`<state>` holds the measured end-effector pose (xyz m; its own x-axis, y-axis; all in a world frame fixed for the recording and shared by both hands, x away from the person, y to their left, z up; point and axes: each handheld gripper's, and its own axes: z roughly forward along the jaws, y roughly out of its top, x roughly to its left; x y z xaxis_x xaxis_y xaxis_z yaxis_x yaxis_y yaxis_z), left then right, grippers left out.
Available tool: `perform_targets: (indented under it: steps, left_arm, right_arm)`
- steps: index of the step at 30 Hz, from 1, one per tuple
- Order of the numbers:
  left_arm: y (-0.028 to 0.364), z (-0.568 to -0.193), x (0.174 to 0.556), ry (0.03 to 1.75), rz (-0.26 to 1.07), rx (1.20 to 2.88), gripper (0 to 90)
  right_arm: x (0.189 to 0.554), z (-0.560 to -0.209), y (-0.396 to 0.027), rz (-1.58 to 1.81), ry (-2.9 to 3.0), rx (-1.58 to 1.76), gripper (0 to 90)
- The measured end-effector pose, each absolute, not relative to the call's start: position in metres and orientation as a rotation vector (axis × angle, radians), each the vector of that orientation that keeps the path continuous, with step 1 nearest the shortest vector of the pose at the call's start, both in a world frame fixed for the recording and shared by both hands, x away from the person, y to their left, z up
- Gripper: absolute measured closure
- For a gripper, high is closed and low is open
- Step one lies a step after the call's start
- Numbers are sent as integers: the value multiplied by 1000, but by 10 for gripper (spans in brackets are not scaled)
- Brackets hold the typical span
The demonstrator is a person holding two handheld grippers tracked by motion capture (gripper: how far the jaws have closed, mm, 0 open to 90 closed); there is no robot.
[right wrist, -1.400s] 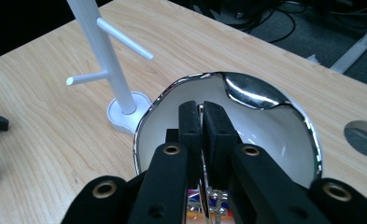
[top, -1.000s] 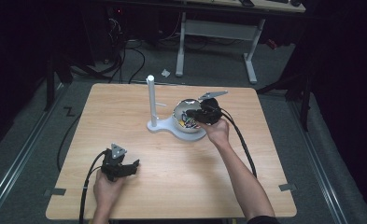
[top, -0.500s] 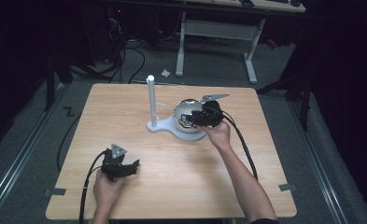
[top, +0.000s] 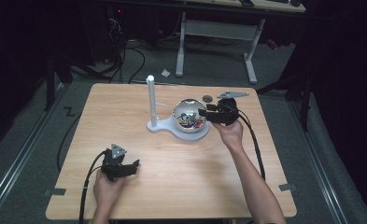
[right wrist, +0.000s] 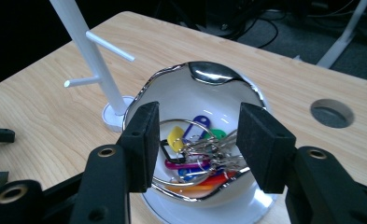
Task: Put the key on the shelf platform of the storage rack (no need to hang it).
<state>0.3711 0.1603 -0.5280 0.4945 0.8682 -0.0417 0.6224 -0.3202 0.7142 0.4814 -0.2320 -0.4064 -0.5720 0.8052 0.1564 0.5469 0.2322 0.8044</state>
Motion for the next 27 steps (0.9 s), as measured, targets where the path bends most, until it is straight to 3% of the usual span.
perform_targets:
  steps: [27]
  left_arm:
    - [160,-528,371,1223,463,2061,231]
  right_arm:
    - [423,-377,-291,1320,2052,1283,484]
